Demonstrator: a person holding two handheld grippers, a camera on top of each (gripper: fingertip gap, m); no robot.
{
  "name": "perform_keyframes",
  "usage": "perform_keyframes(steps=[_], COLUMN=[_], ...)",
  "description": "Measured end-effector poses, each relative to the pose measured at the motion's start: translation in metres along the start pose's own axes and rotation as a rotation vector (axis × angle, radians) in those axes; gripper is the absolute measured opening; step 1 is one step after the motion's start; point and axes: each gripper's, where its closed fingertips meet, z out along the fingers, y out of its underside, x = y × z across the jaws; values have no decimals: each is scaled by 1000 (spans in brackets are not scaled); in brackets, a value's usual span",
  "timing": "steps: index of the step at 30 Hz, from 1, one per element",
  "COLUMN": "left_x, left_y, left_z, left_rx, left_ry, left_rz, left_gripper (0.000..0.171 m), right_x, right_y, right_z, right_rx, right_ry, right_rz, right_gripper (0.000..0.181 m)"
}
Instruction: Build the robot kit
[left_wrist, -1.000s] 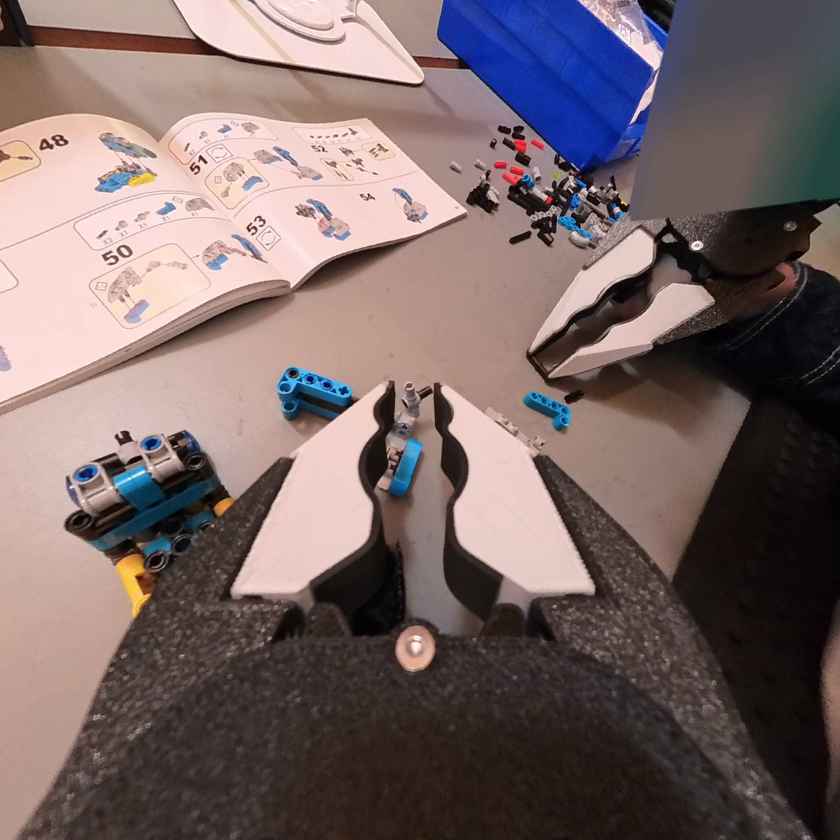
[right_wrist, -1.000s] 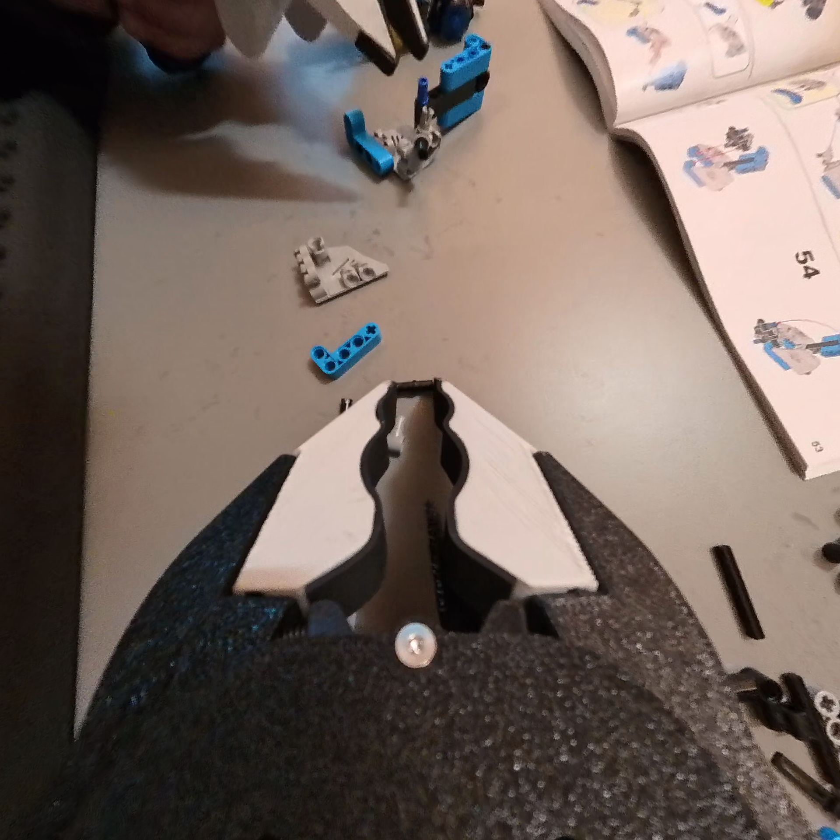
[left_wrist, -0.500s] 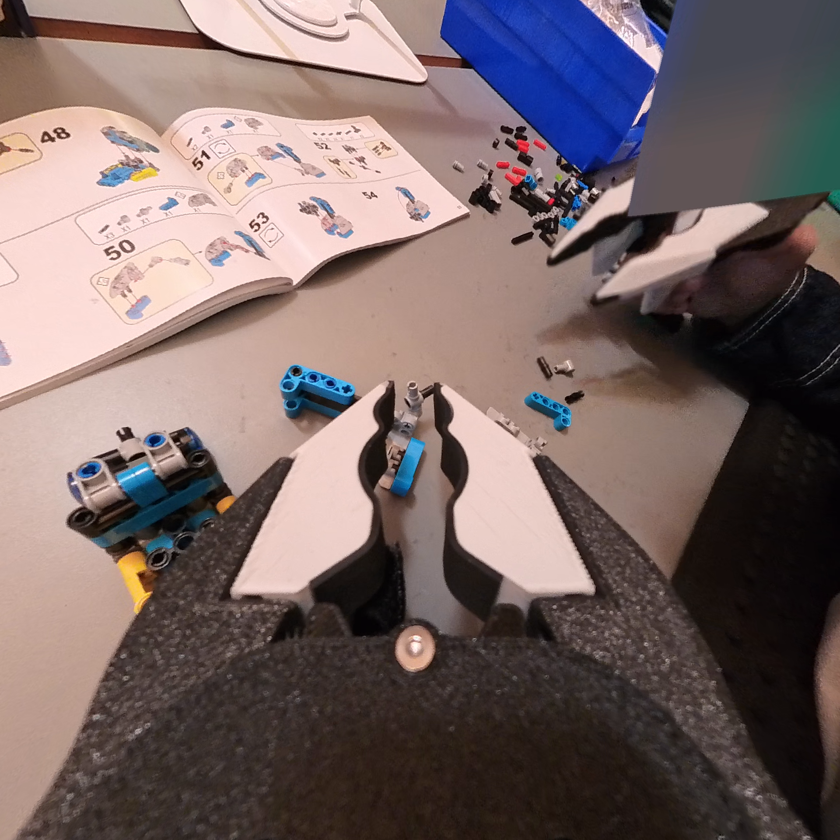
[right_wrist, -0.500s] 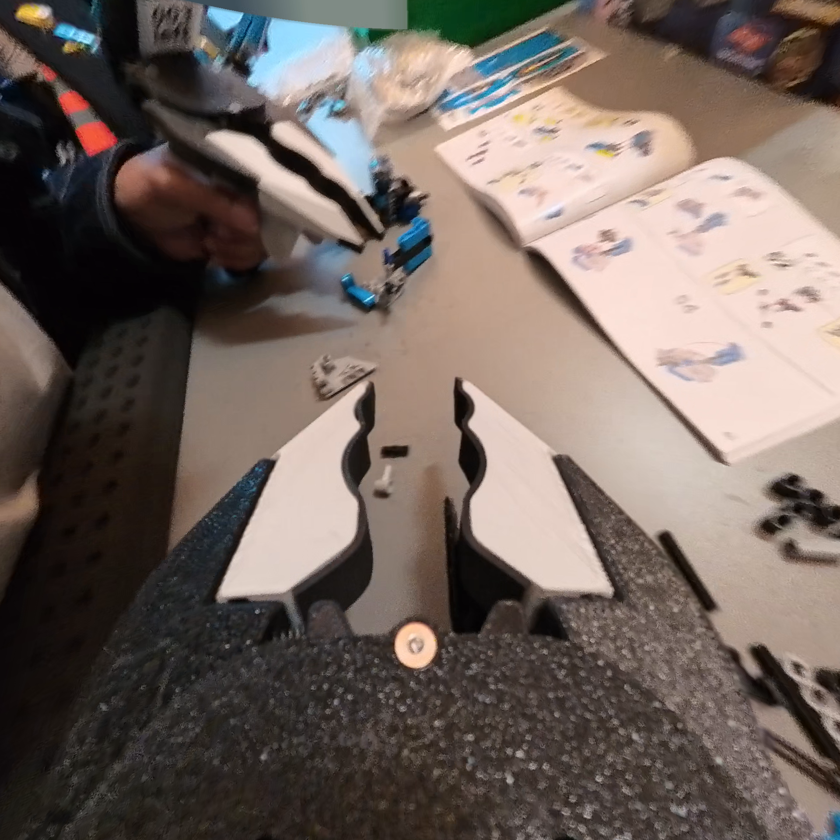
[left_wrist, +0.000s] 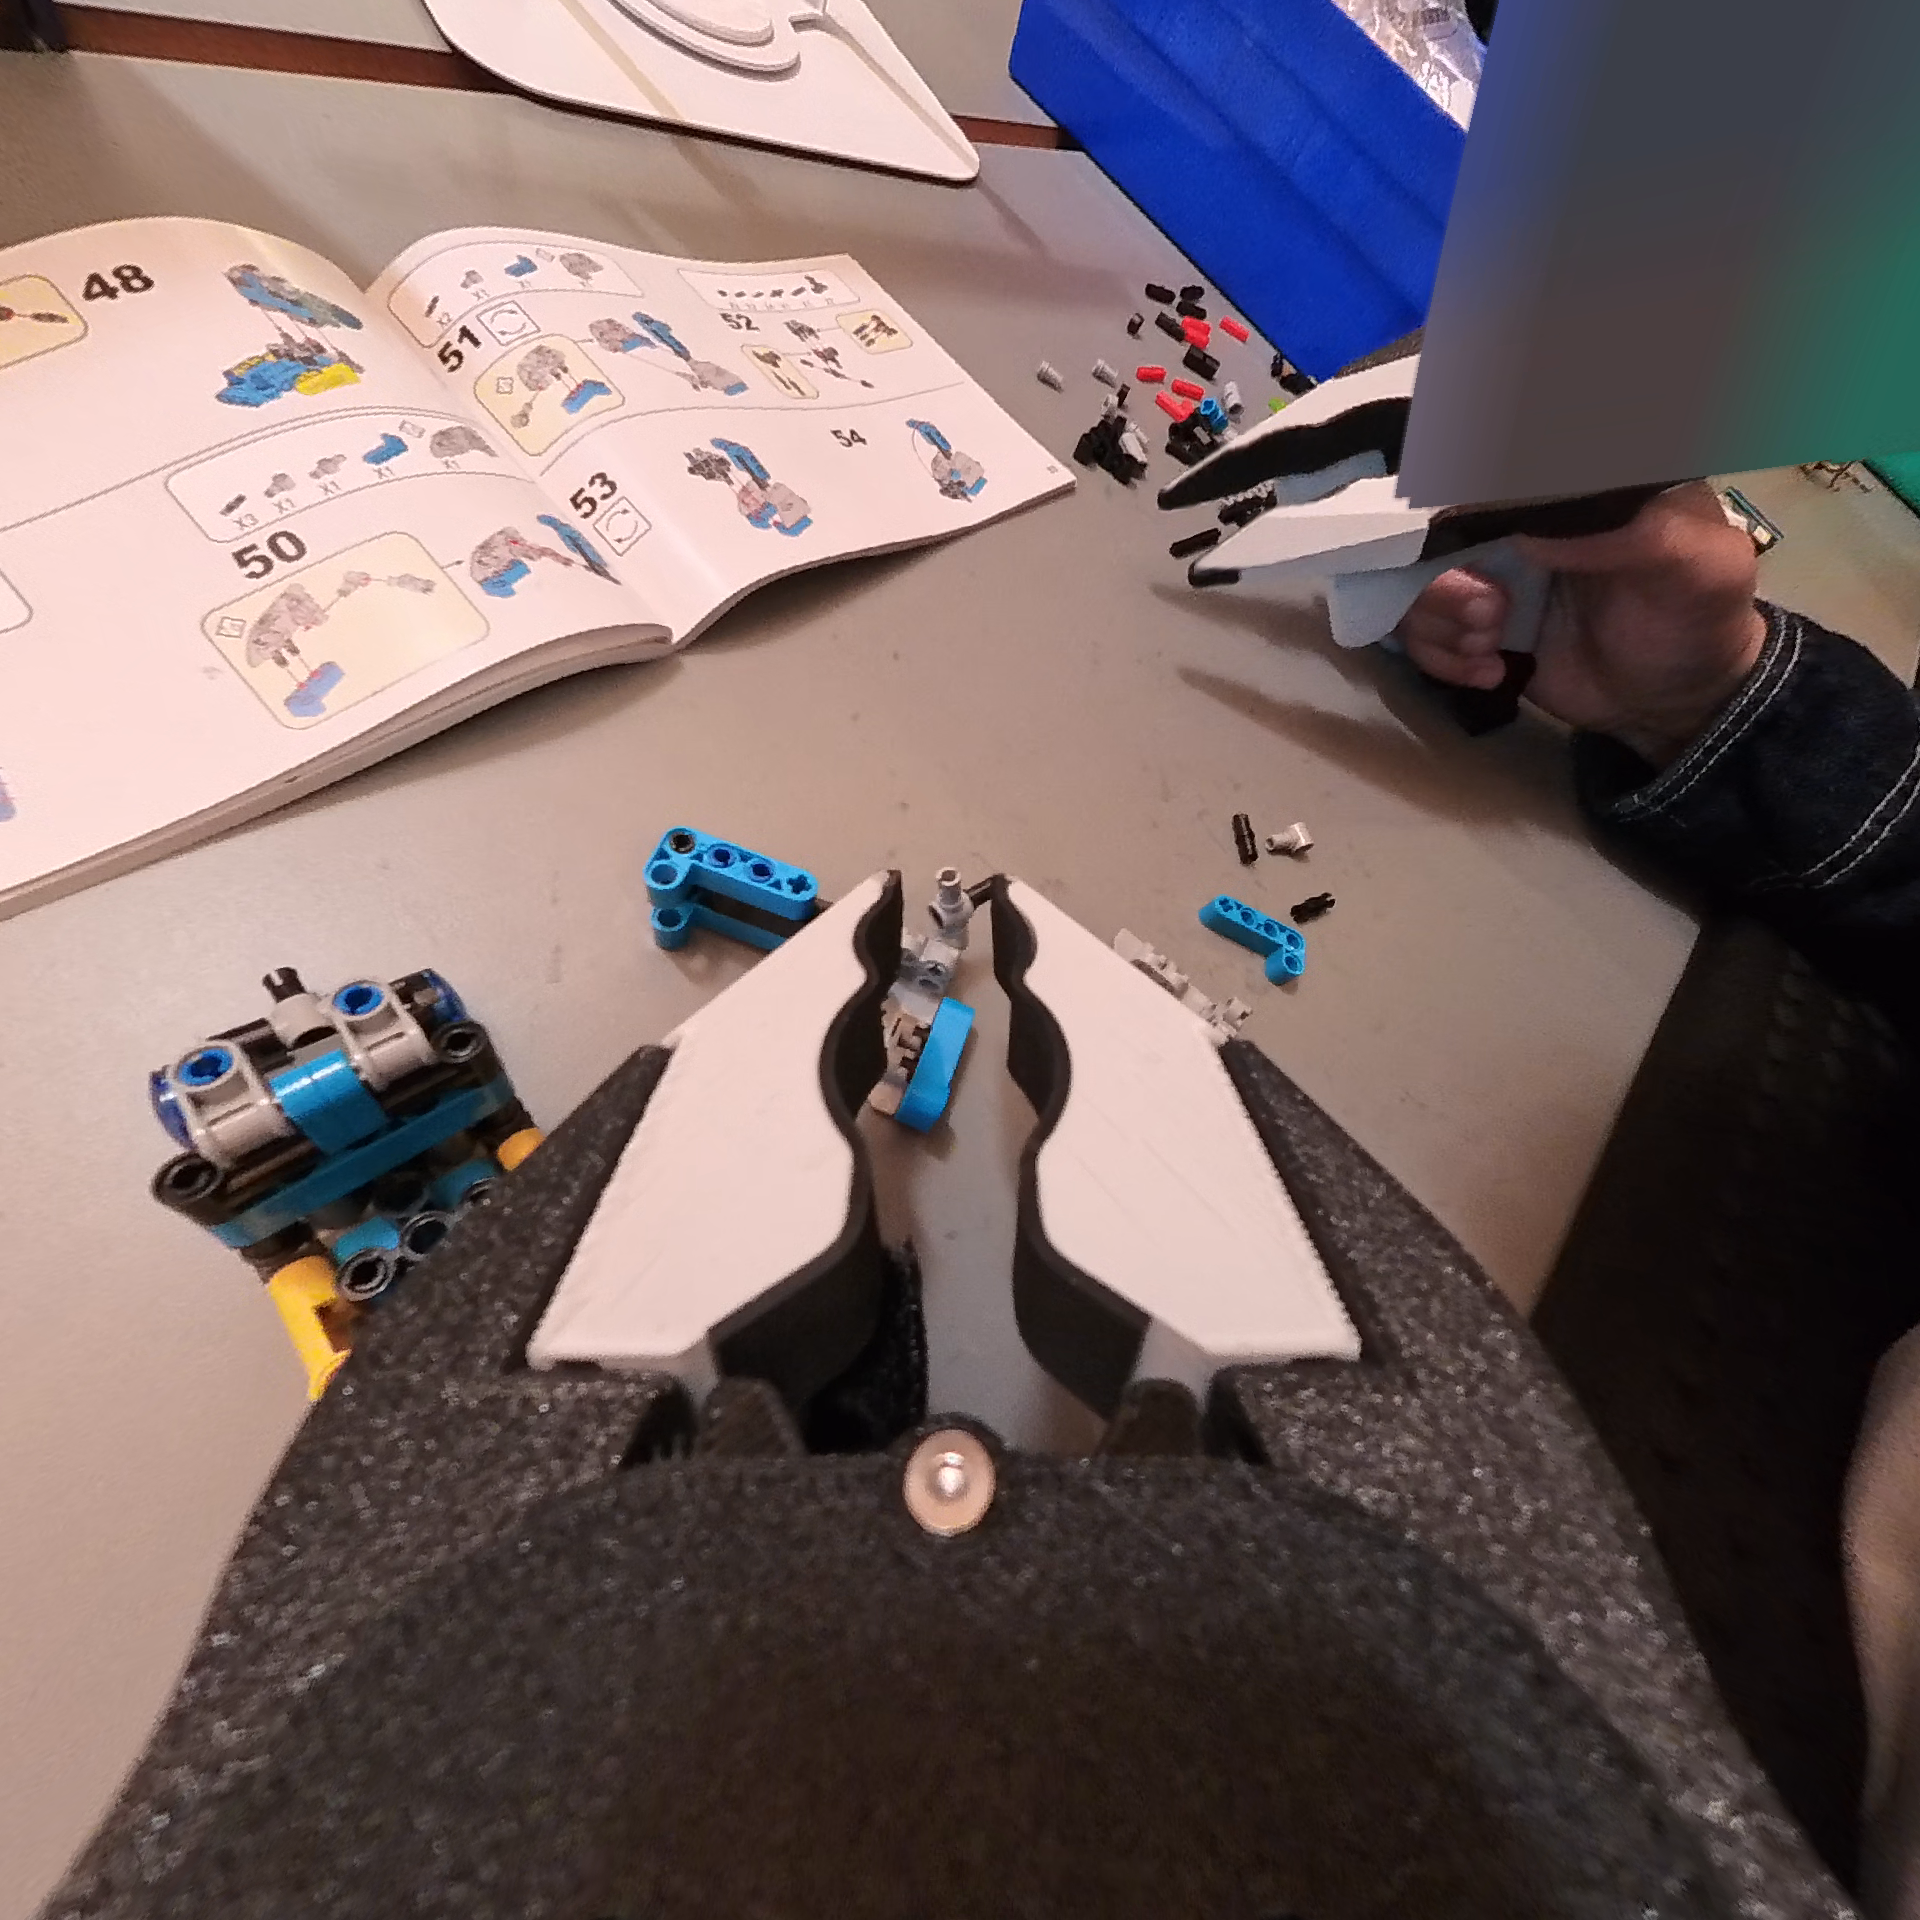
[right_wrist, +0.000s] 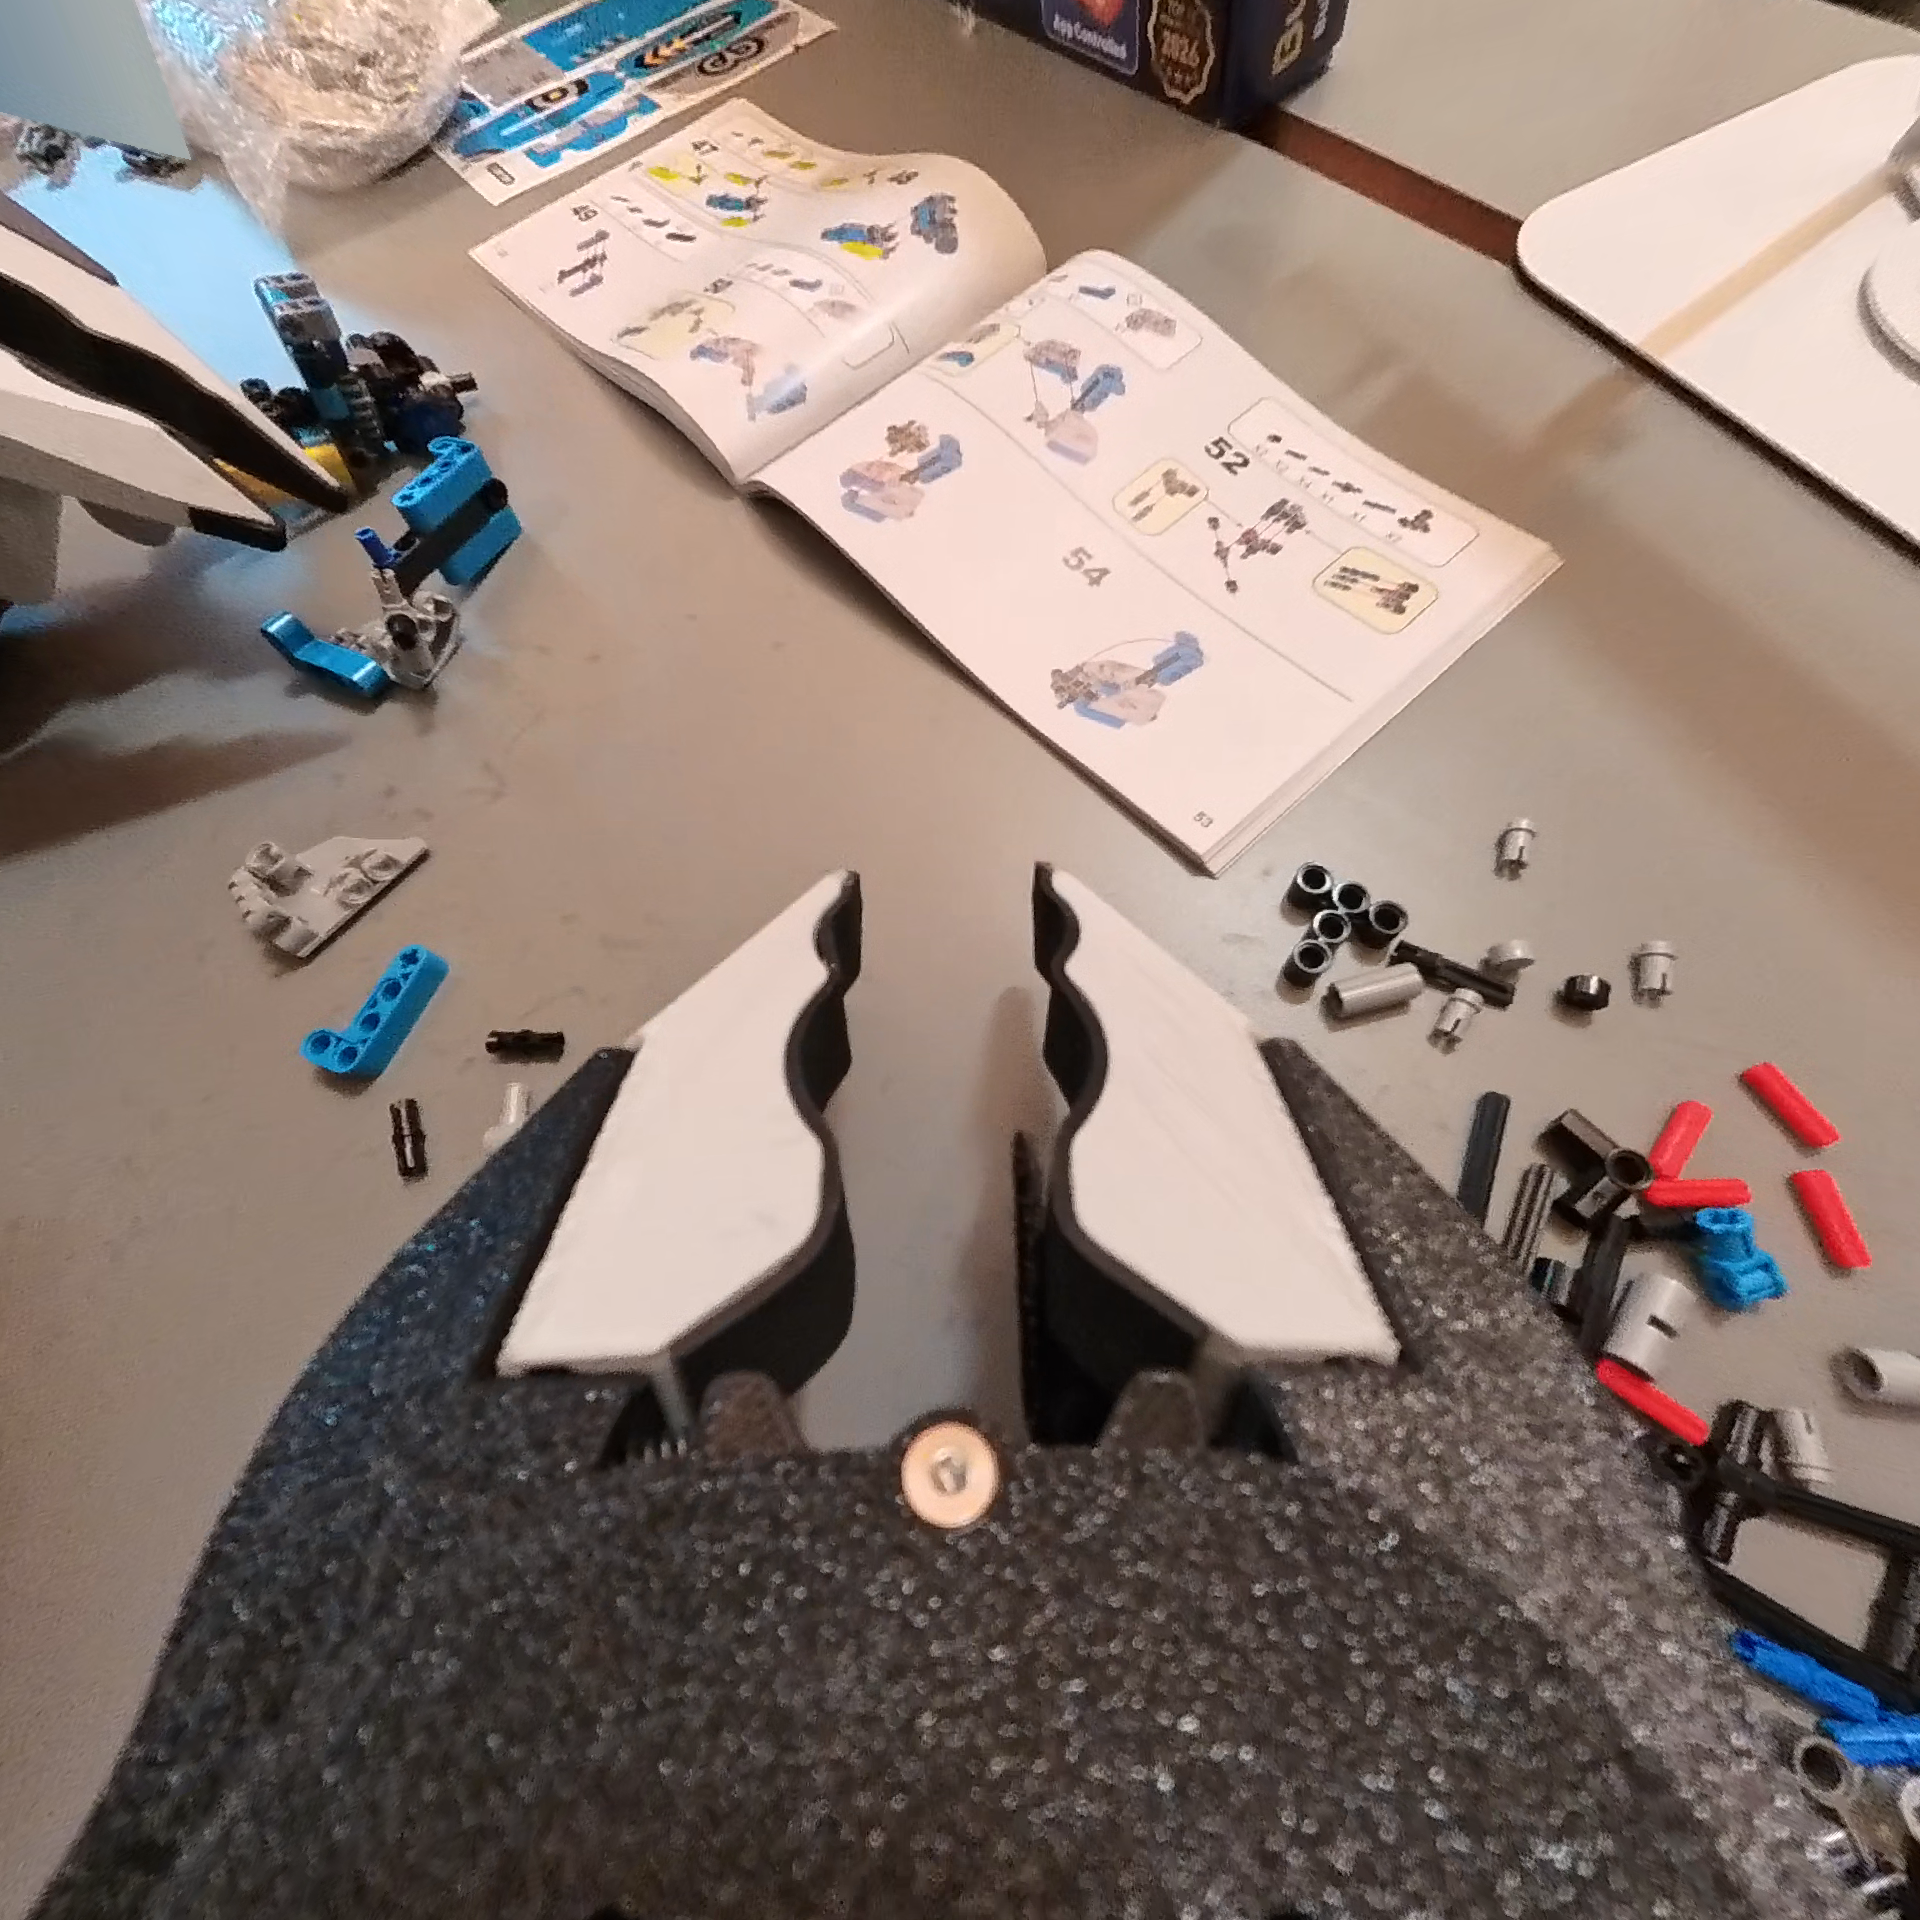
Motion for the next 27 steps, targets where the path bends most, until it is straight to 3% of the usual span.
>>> perform_keyframes(steps=[15,20,23,27], left_x=[-13,-18,-18,-17], left_y=[4,1,0,-3], left_z=[-2,-4,-4,-4], left_rx=[-10,-1,0,9], left_ry=[-105,-146,-166,-192], left_rz=[91,124,149,198], left_gripper=[16,16,16,16], right_x=[-24,-105,-141,-151], right_y=[-4,1,8,26], right_z=[-4,-14,-9,11], right_rx=[-27,-37,-43,-175], right_ry=[-28,-395,-448,-407], right_rz=[-58,-161,-305,-416], right_gripper=[31,34,32,32])
